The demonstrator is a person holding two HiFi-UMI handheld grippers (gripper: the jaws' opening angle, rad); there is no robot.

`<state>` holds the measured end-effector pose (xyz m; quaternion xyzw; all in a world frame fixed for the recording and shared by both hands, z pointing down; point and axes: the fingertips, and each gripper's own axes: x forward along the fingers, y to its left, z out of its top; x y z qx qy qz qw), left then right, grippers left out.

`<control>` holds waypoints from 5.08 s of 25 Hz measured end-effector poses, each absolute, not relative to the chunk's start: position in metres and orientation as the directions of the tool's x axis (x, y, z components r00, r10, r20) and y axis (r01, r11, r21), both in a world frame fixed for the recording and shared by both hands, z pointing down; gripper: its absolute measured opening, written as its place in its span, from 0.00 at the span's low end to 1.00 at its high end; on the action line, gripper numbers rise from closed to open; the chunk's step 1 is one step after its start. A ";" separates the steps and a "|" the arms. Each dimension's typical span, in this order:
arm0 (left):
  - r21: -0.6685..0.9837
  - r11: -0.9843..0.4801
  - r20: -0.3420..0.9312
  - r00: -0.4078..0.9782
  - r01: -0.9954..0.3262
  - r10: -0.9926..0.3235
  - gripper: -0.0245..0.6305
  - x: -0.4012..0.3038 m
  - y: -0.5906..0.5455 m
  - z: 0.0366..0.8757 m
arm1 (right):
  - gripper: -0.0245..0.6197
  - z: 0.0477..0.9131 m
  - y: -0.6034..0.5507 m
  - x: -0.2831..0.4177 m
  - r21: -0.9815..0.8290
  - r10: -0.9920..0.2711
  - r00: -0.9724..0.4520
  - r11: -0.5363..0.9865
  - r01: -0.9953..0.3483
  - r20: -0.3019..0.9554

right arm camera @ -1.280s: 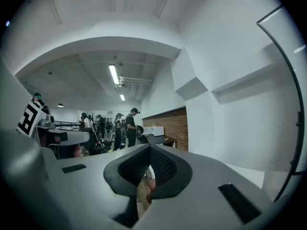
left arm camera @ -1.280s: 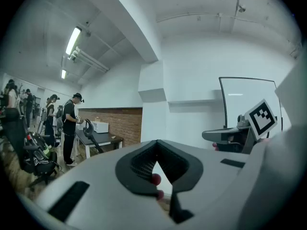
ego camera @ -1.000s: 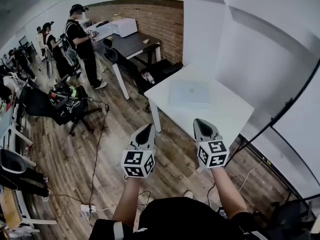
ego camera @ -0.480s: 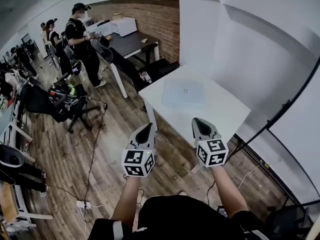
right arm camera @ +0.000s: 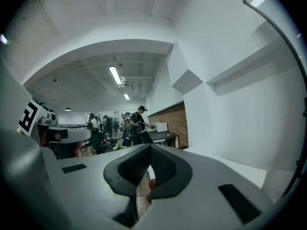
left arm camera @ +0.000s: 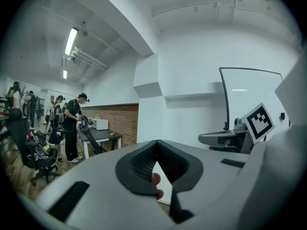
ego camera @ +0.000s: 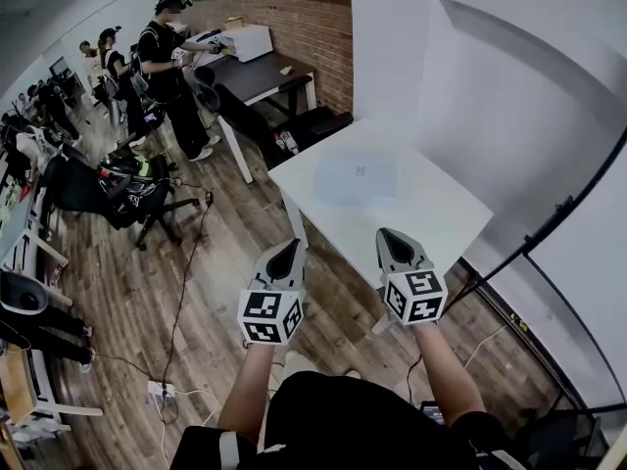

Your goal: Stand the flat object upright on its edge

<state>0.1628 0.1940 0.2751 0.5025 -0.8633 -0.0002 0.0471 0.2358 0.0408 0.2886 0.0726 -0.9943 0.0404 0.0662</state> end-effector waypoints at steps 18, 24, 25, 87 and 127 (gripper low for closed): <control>0.086 0.506 0.086 -0.499 -0.858 -0.862 0.05 0.061 0.169 0.292 | 0.10 0.301 0.021 0.134 -0.053 -0.115 -0.980 0.991 -0.125 0.163; 0.102 0.502 0.094 -0.494 -0.859 -0.864 0.05 -0.002 0.155 0.297 | 0.10 0.307 0.007 0.073 -0.054 -0.121 -0.976 0.990 -0.133 0.182; 0.105 0.500 0.097 -0.492 -0.859 -0.865 0.05 -0.011 0.151 0.298 | 0.10 0.308 0.005 0.064 -0.054 -0.123 -0.975 0.989 -0.135 0.185; 0.312 0.376 0.417 -0.230 -0.873 -0.879 0.05 -0.169 0.013 0.470 | 0.10 0.474 -0.125 -0.095 -0.079 -0.172 -0.803 0.962 -0.263 0.571; 0.367 0.292 0.540 -0.054 -0.883 -0.840 0.05 -0.109 -0.119 0.565 | 0.49 0.610 -0.270 -0.043 -0.060 -0.169 -0.609 0.940 -0.337 0.775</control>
